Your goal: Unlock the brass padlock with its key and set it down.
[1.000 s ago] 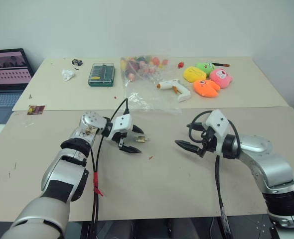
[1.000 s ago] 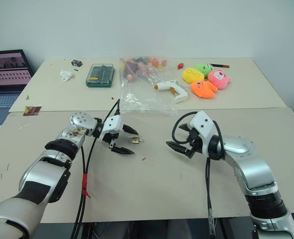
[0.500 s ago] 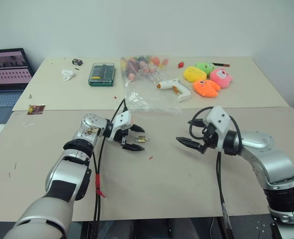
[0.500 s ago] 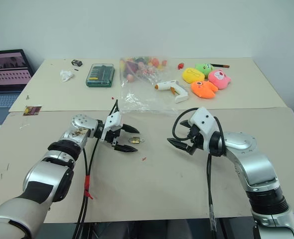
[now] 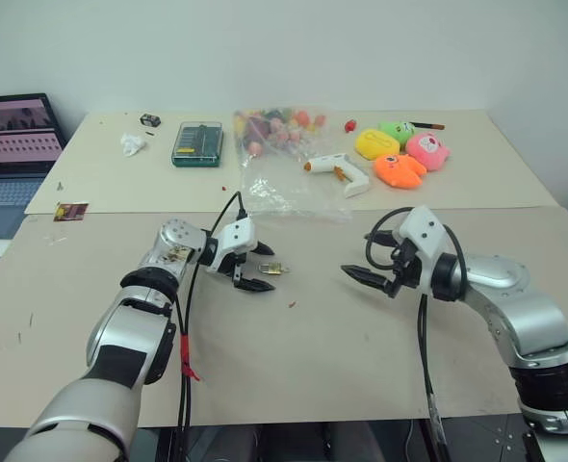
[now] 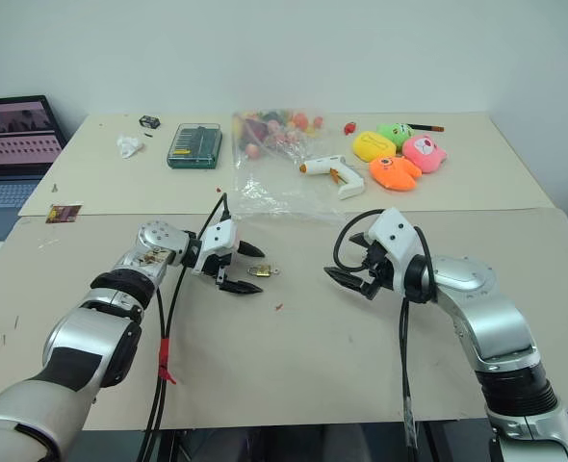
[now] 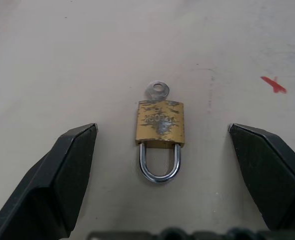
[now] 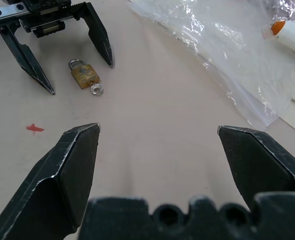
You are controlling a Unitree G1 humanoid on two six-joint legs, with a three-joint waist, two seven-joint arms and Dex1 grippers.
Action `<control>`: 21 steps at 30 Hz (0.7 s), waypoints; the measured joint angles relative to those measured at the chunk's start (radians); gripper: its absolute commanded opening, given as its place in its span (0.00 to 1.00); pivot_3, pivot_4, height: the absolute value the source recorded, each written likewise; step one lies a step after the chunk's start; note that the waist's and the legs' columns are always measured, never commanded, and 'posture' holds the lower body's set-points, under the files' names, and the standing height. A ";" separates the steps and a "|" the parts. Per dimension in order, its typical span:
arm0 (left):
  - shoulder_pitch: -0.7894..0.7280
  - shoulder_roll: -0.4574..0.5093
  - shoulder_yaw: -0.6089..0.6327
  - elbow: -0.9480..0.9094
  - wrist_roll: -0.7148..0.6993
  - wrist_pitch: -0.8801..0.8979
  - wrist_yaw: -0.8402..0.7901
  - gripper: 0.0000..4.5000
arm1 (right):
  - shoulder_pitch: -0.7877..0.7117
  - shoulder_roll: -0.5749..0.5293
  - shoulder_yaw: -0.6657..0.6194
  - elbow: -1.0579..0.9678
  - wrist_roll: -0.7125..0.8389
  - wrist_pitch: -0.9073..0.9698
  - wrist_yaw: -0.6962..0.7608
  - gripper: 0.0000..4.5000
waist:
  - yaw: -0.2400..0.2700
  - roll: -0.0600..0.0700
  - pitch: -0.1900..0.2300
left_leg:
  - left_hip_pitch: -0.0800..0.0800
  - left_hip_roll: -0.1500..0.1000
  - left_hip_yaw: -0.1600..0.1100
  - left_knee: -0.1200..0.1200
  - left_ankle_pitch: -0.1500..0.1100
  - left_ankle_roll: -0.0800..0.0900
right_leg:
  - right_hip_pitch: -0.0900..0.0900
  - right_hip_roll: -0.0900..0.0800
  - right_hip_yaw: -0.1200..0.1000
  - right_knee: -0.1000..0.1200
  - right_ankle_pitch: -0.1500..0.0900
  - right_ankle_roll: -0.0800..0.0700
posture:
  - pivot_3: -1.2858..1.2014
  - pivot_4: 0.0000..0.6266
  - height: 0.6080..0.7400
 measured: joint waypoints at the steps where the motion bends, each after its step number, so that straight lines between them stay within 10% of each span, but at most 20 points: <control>1: 0.000 -0.004 0.000 0.001 0.001 0.000 0.000 0.83 | 0.000 -0.003 0.000 0.000 -0.001 0.000 -0.001 1.00 | 0.000 0.000 0.000 | 0.000 0.000 0.000 0.000 0.000 0.000 | 0.000 0.000 0.000 0.000 0.000 0.000 | 0.52 0.24 1.00; 9: 0.000 -0.015 0.001 0.003 0.002 -0.001 -0.007 0.19 | 0.000 -0.008 -0.002 0.000 -0.003 0.000 -0.006 1.00 | 0.001 0.000 0.000 | 0.000 0.000 0.000 0.002 0.000 0.000 | 0.000 0.000 0.000 0.000 0.000 0.000 | 0.52 0.24 1.00; 21: 0.103 -0.031 0.023 -0.223 -0.032 -0.137 0.056 0.18 | 0.046 0.006 -0.084 -0.026 0.129 0.126 -0.005 1.00 | 0.004 0.000 0.000 | -0.005 0.000 -0.001 0.002 0.000 0.001 | -0.002 -0.001 0.000 0.000 0.001 0.001 | 0.52 0.24 1.00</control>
